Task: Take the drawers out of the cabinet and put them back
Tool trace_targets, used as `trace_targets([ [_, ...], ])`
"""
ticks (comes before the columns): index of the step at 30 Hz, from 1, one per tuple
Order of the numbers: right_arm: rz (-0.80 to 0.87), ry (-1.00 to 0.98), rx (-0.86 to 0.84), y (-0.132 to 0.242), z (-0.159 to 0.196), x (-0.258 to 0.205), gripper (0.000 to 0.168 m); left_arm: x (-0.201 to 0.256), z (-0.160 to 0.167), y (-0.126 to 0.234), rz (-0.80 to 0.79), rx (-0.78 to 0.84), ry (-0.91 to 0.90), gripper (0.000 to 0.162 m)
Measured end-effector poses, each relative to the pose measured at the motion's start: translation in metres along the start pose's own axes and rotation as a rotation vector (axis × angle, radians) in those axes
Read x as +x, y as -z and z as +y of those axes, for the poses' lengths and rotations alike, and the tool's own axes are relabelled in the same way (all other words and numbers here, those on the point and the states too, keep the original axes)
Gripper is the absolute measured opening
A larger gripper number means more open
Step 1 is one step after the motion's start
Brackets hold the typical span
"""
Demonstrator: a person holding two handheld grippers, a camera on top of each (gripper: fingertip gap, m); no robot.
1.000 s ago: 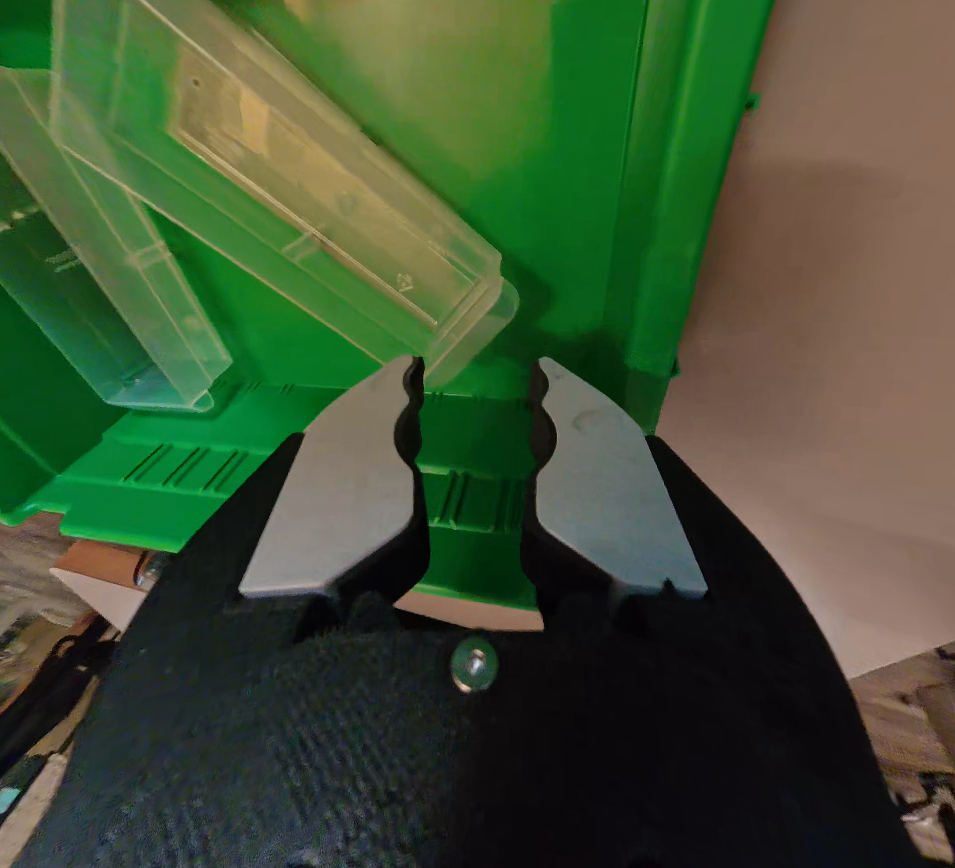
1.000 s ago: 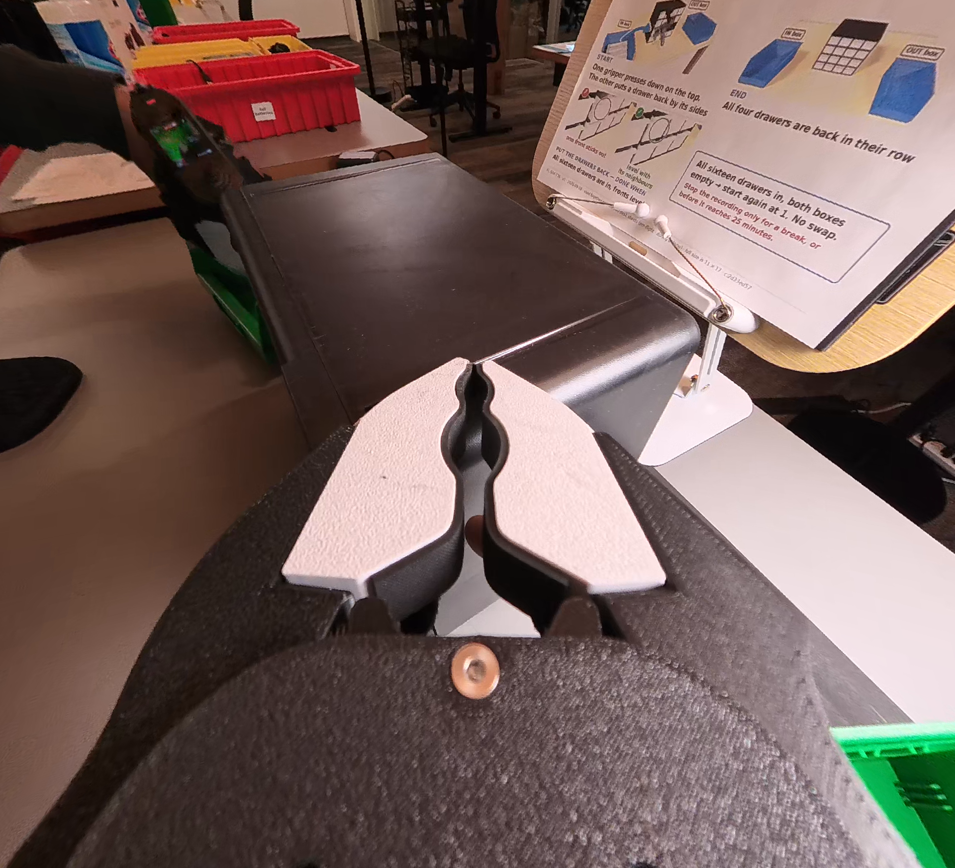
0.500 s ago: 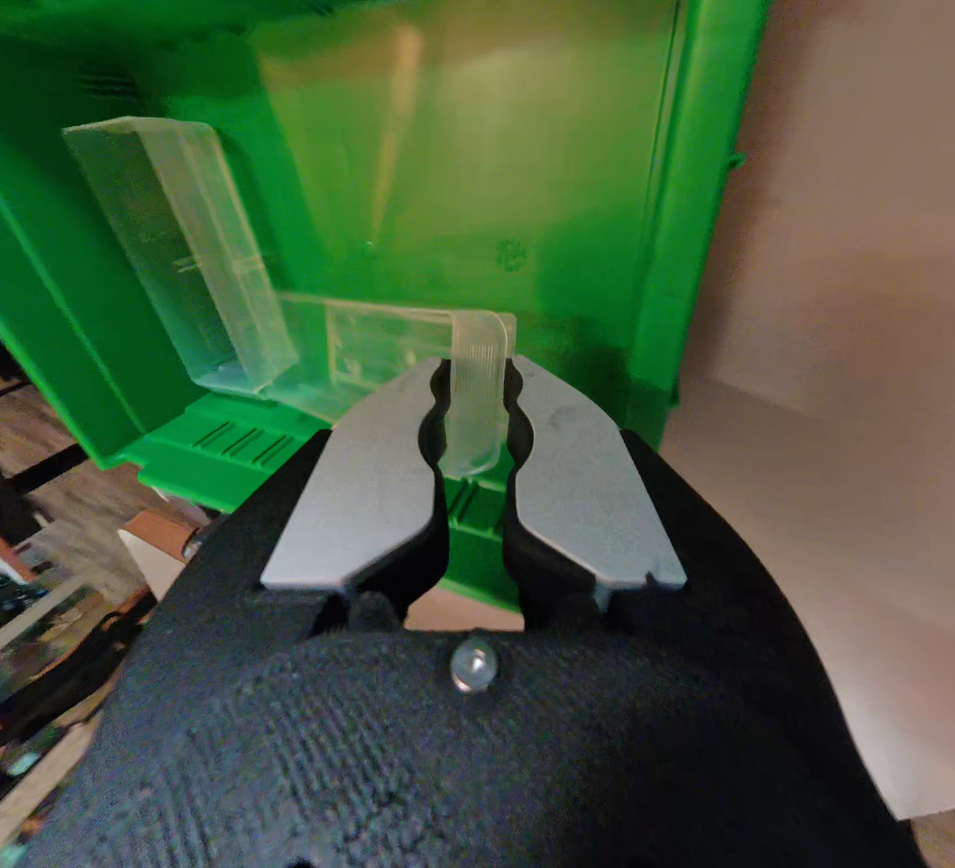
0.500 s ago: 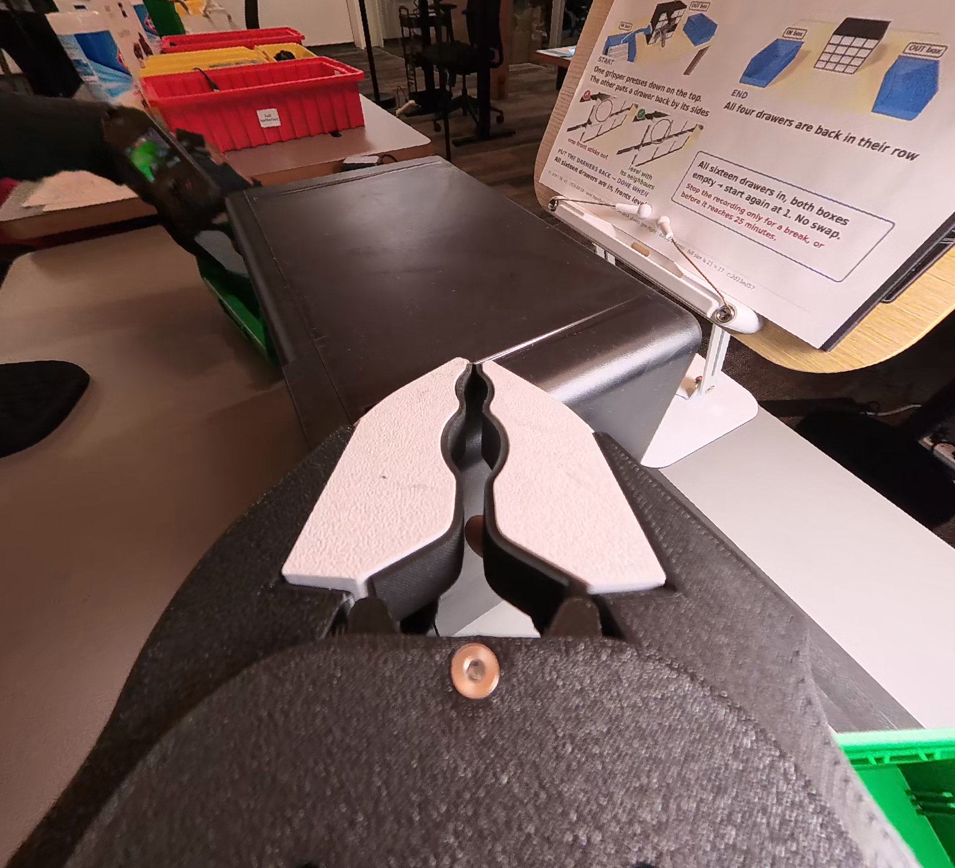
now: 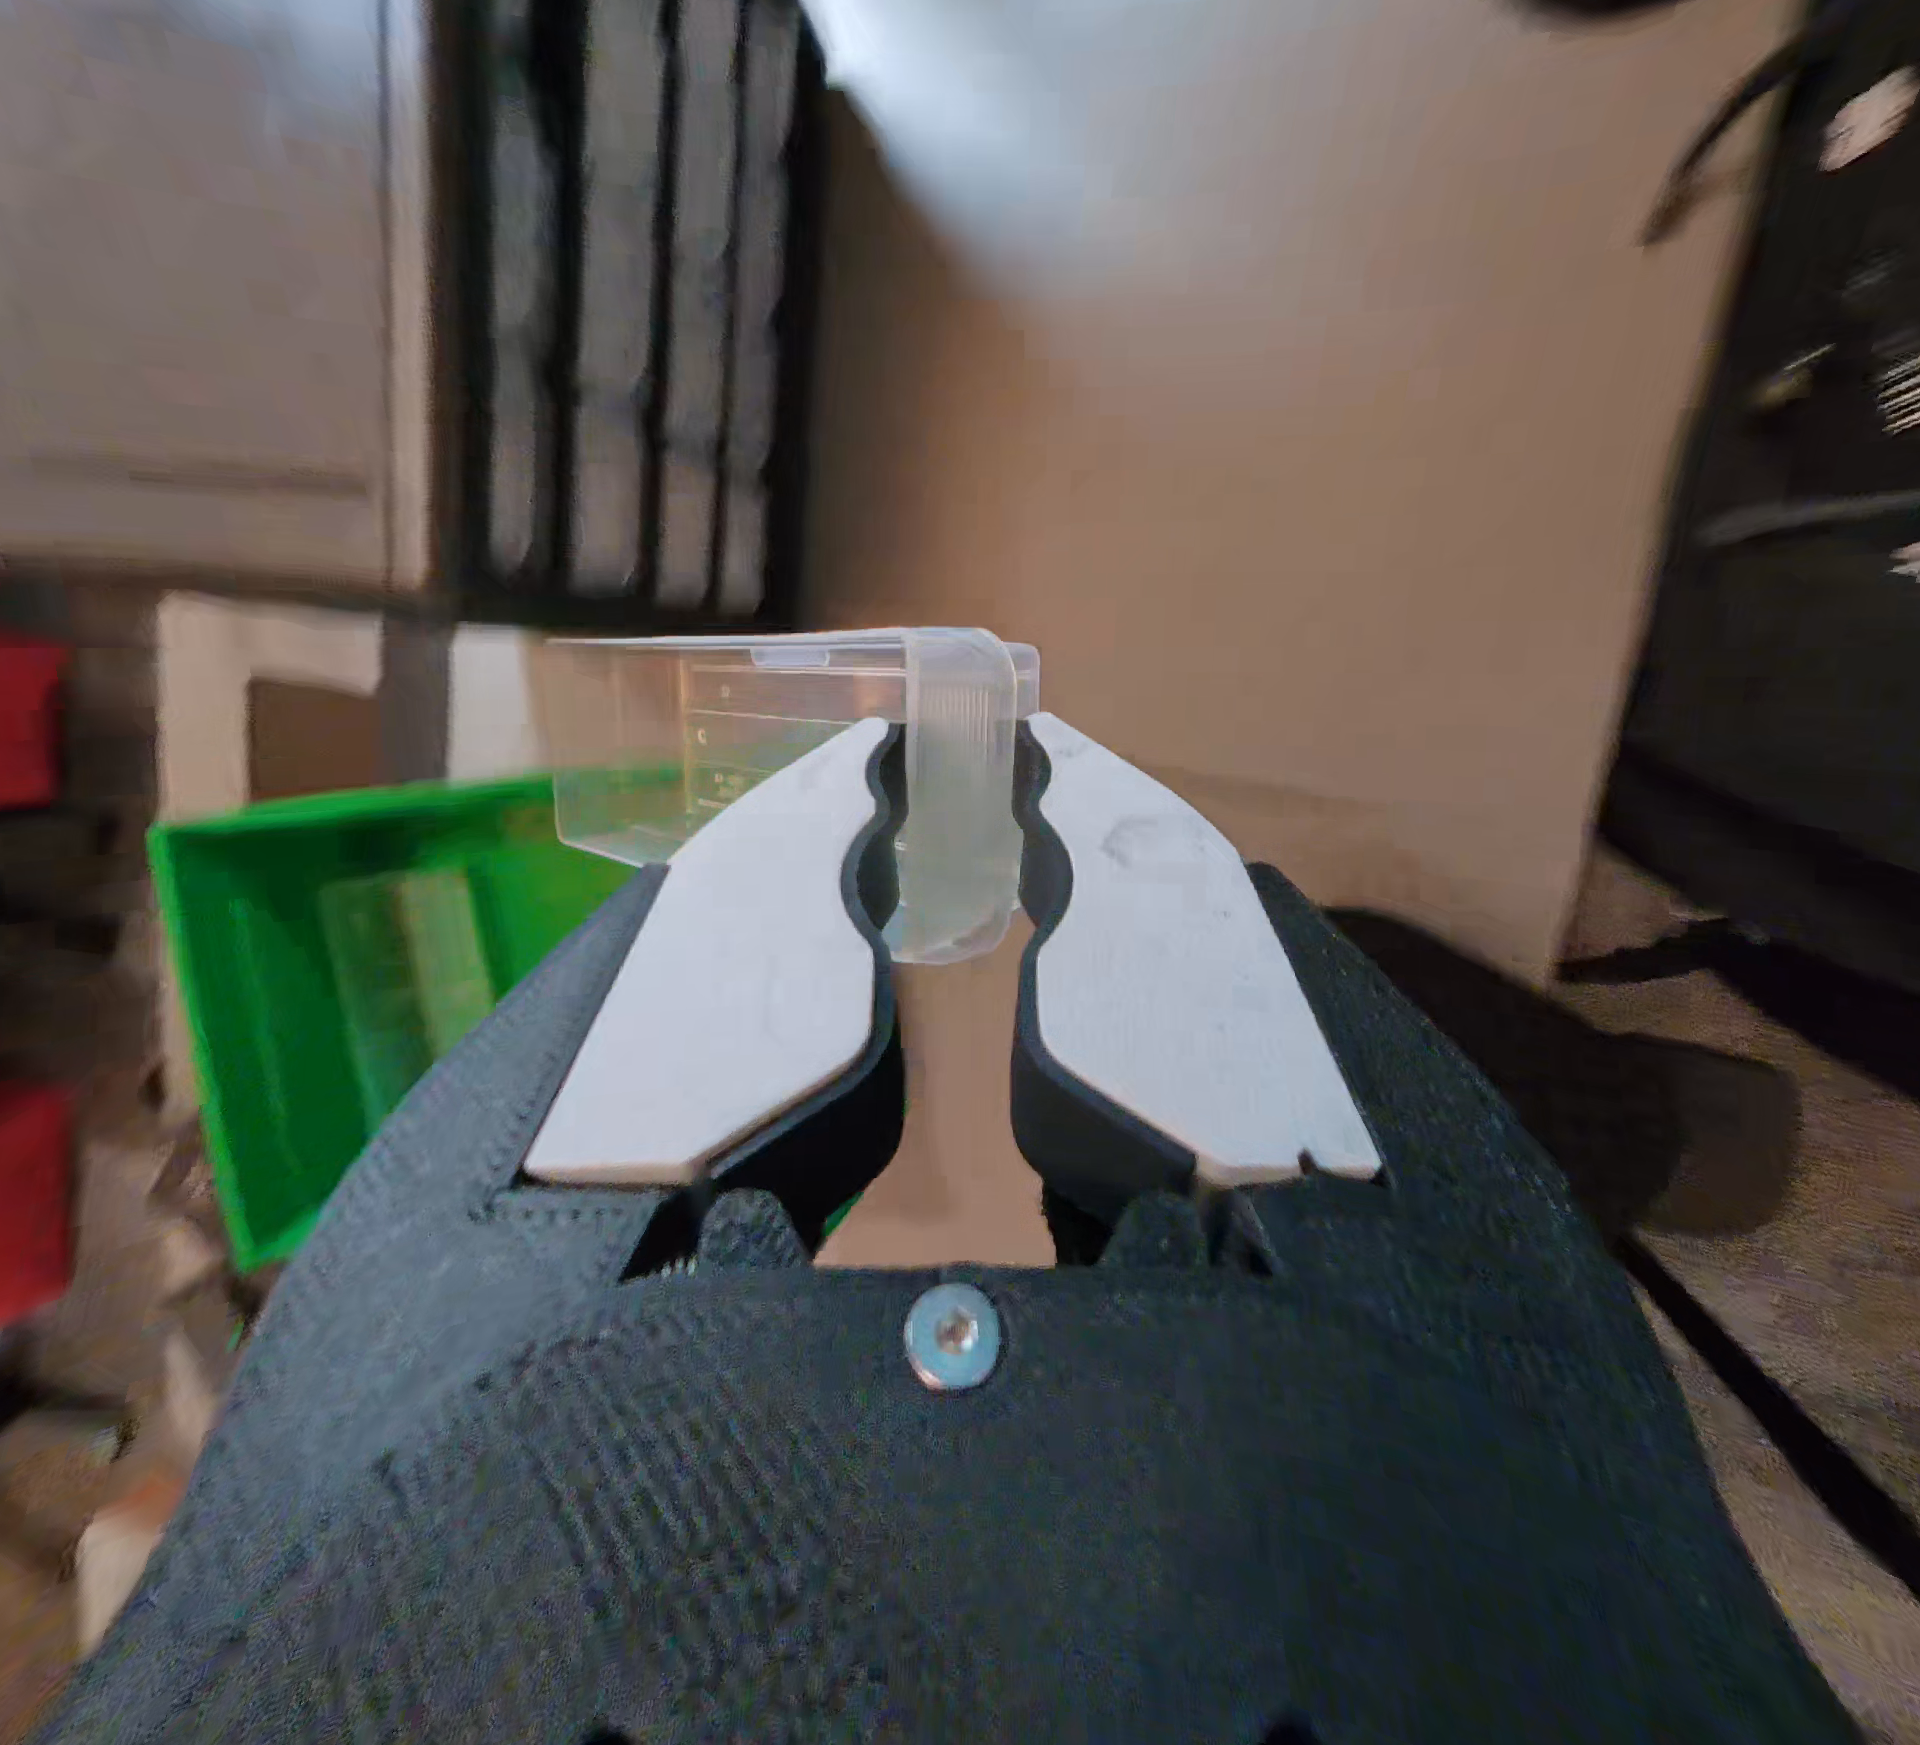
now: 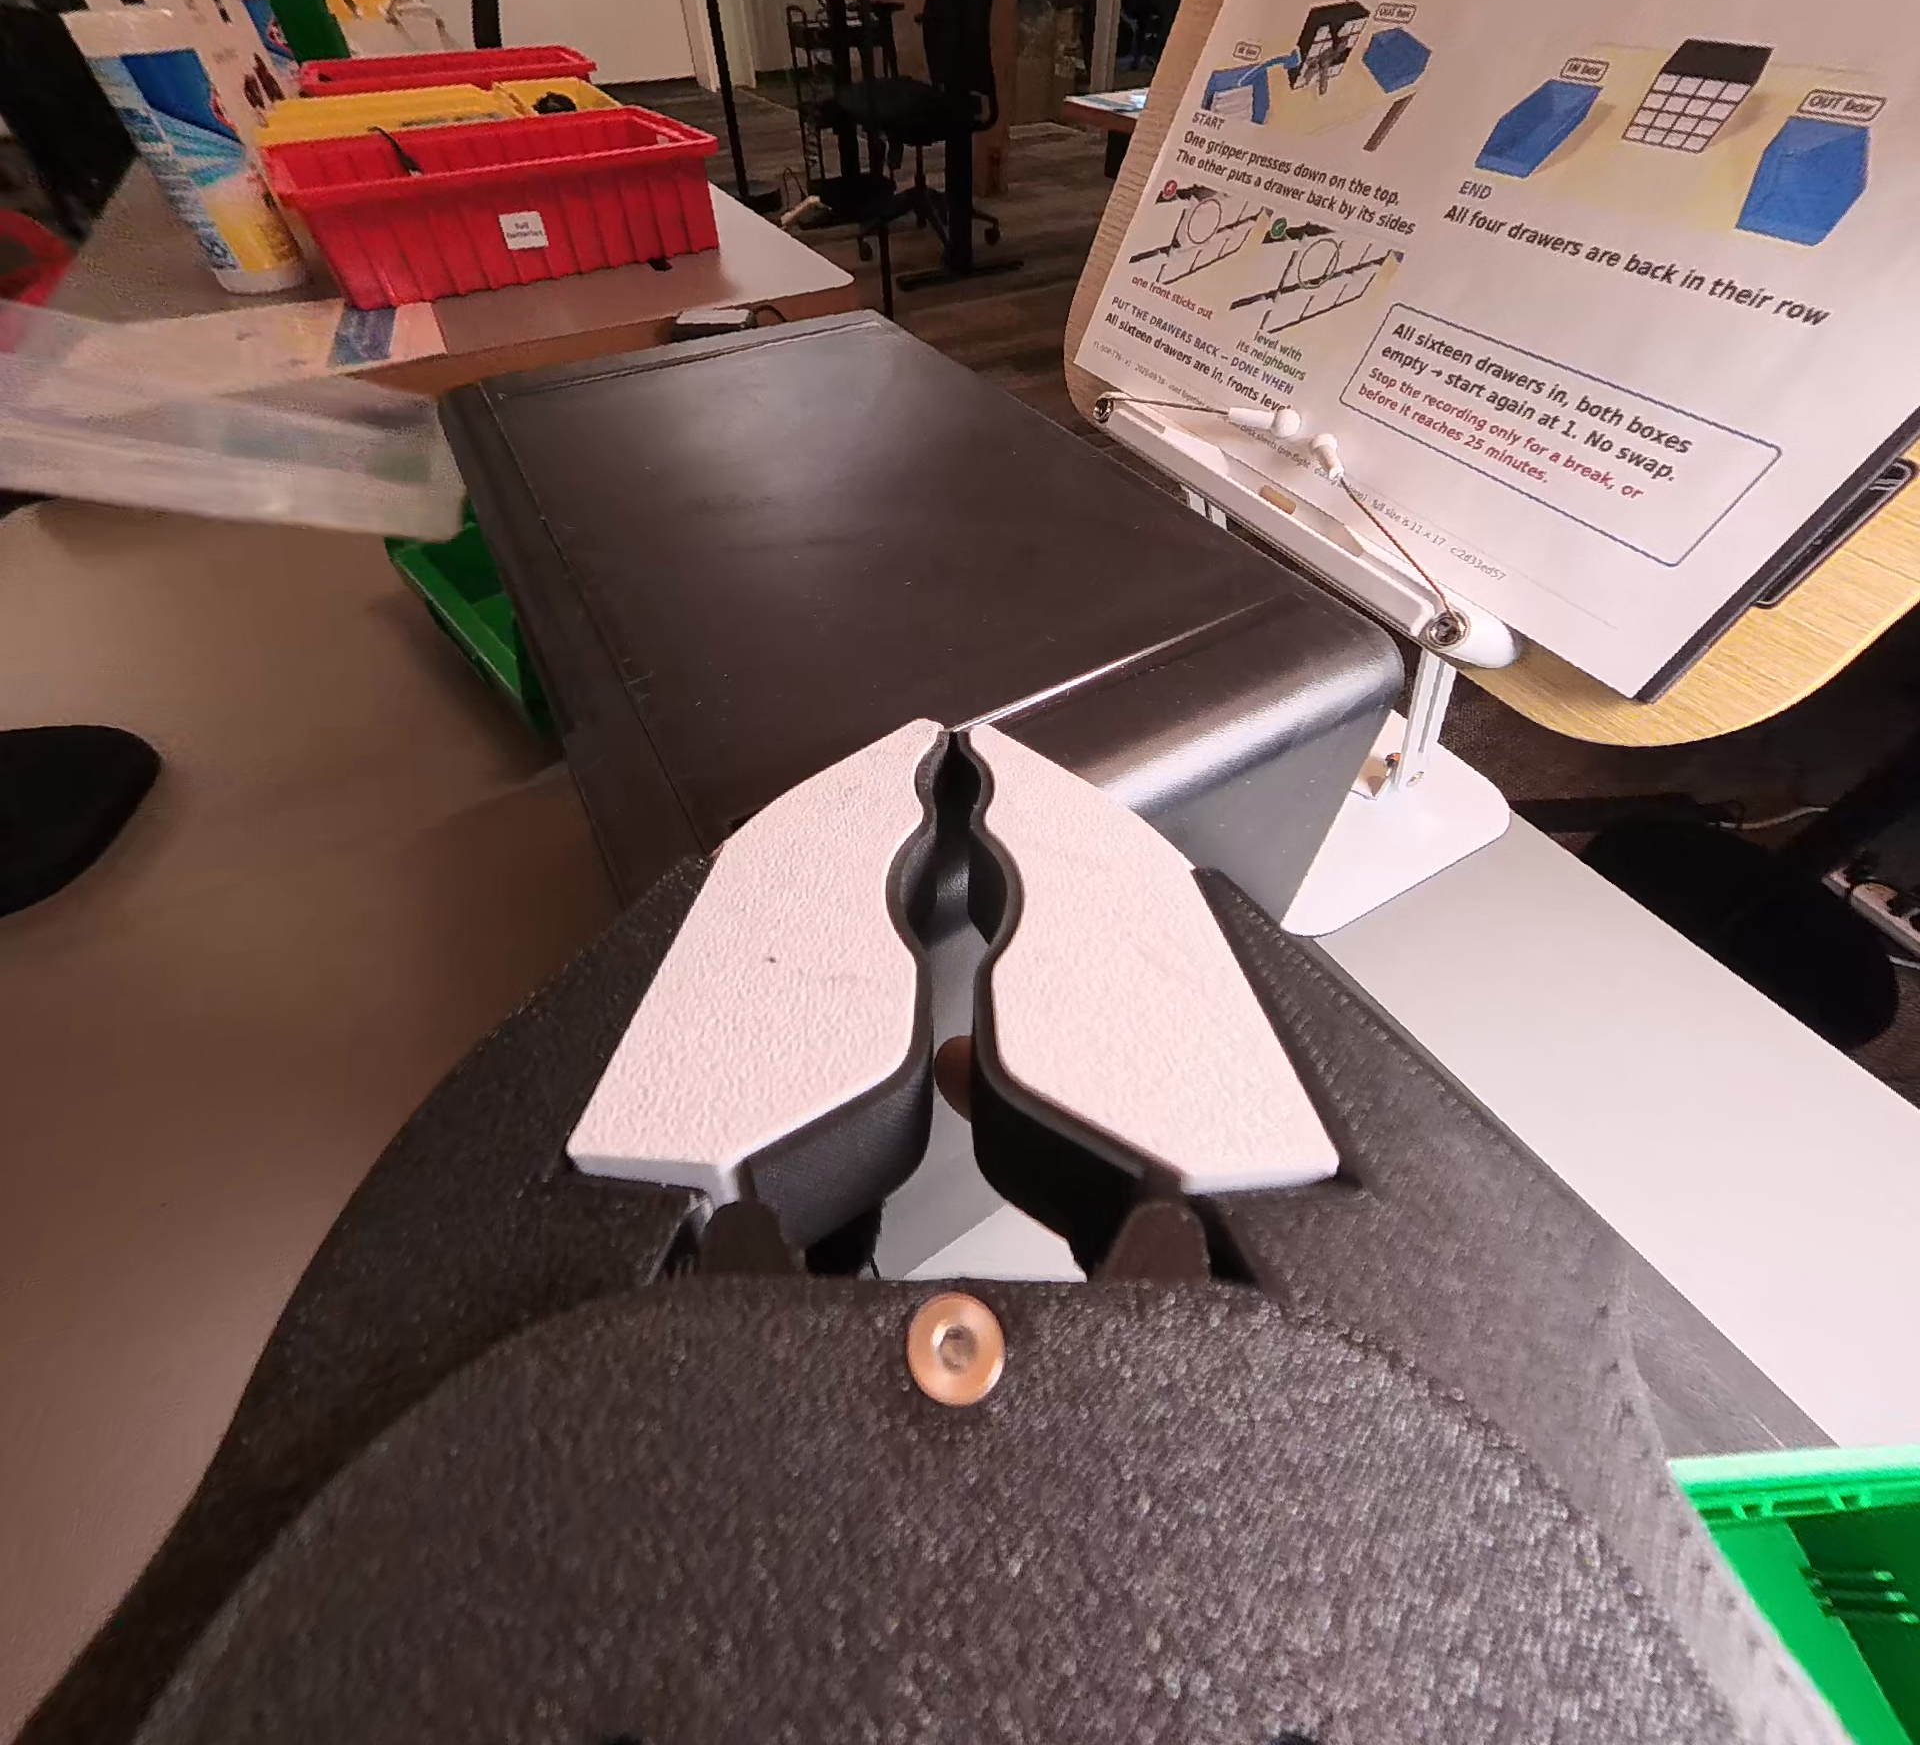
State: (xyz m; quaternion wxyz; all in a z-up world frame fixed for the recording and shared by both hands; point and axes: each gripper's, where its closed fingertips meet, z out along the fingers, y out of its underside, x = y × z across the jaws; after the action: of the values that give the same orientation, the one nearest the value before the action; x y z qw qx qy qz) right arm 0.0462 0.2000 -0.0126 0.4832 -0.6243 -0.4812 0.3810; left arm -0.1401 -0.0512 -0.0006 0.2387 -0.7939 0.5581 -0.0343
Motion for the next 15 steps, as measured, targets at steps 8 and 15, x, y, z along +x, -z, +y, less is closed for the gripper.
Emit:
trace_targets([
  [8, -0.001, 0.001, 0.001, 0.000, 0.000, 0.000, 0.000, 0.039, -0.091, -0.019, 0.107, 0.168, -0.057, 0.020],
  [15, 0.004, 0.008, -0.006, 0.000, 0.000, 0.000, 0.000, 0.029, -0.141, -0.052, 0.035, 0.211, -0.083, 0.019],
])
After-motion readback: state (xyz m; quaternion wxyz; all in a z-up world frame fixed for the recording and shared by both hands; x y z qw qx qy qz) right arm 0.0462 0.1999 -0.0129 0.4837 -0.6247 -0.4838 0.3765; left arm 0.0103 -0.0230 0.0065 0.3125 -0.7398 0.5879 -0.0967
